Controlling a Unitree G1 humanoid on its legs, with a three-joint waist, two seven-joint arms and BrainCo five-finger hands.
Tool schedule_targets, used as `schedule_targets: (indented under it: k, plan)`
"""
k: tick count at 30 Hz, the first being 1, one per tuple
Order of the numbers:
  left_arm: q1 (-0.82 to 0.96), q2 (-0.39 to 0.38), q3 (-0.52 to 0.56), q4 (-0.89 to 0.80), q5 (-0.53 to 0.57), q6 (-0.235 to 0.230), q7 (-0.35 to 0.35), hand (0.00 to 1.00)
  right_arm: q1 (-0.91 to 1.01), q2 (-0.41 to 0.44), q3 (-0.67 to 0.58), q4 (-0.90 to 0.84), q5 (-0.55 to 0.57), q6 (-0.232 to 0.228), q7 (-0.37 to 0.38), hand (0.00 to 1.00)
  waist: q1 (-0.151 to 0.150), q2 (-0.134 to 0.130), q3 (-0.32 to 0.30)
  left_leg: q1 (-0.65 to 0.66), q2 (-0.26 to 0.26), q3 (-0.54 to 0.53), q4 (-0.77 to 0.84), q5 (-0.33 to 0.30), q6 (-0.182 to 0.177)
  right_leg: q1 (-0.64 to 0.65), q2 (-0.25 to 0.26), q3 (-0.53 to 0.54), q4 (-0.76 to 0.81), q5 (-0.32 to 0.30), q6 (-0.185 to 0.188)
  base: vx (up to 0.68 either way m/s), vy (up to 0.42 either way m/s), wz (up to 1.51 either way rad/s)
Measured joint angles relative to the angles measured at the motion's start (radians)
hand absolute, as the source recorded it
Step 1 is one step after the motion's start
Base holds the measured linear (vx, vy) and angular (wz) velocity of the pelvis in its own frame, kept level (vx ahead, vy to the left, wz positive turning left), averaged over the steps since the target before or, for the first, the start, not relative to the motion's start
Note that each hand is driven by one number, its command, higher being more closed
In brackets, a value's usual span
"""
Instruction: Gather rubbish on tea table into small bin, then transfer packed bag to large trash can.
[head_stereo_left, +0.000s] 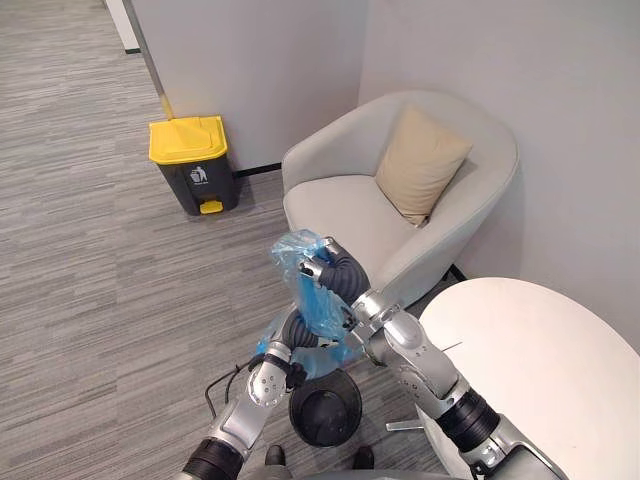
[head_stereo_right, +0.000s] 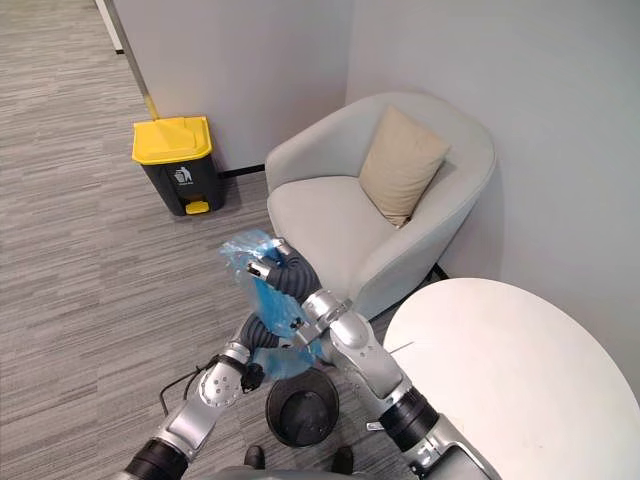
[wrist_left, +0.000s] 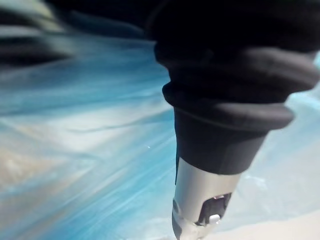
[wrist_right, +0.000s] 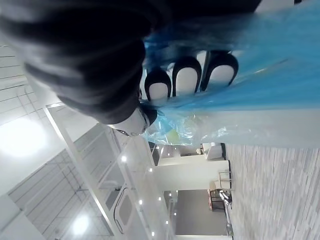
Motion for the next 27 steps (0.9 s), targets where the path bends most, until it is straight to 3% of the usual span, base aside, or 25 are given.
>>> schedule_targets:
  k: [4, 5, 8, 13, 19, 27]
  plan:
    - [-0.033, -0.009, 0.001, 0.074, 0.041, -0.021, 0.051, 0.0, -0.04, -0.003, 0.043, 0.0, 0.001, 0.0, 0.001, 1.0, 0.004, 0.0, 0.0, 0.0, 0.004, 0.0, 0.0, 0.001, 0.0, 0.0, 0.005, 0.001, 0.0, 0.001, -0.001, 0.0, 0.0, 0.0]
    - [-0.044, -0.008, 0.002, 0.096, 0.046, -0.028, 0.065, 1.0, -0.047, -0.002, 0.064, 0.0, 0.001, 0.001, 0.001, 1.0, 0.008, -0.001, 0.0, 0.0, 0.007, 0.0, 0.0, 0.001, -0.001, 0.0, 0.008, 0.002, 0.0, 0.001, -0.001, 0.0, 0.0, 0.0]
    - [-0.044, -0.009, 0.002, 0.14, 0.07, -0.037, 0.089, 1.0, -0.048, -0.003, 0.078, 0.006, 0.003, 0.002, -0.001, 1.0, 0.027, -0.001, 0.0, 0.0, 0.011, -0.001, 0.0, 0.001, -0.001, -0.001, 0.012, 0.002, 0.0, 0.0, -0.001, 0.0, 0.0, 0.0]
    - [-0.034, -0.01, -0.009, 0.185, 0.078, -0.044, 0.111, 1.0, -0.103, -0.003, 0.152, 0.046, 0.042, 0.003, -0.007, 1.0, 0.027, -0.001, 0.001, -0.001, 0.01, -0.003, 0.0, -0.001, -0.005, -0.001, 0.011, 0.001, 0.0, 0.0, -0.001, 0.0, 0.0, 0.0]
    - [-0.097, -0.052, -0.068, 0.166, 0.079, 0.021, 0.109, 1.0, -0.113, 0.021, 0.178, 0.046, 0.048, 0.003, -0.024, 1.0, 0.025, -0.001, 0.001, -0.003, 0.009, -0.012, -0.005, -0.001, -0.008, -0.002, 0.01, -0.006, 0.0, -0.008, 0.007, 0.0, 0.0, 0.02]
    - [-0.139, -0.062, -0.067, 0.166, 0.056, 0.034, 0.115, 1.0, -0.113, 0.033, 0.138, 0.037, 0.077, 0.002, -0.024, 1.0, 0.022, 0.0, 0.002, -0.002, 0.008, -0.012, -0.005, 0.002, -0.005, -0.001, 0.011, -0.006, 0.0, -0.006, 0.003, 0.0, 0.0, 0.0]
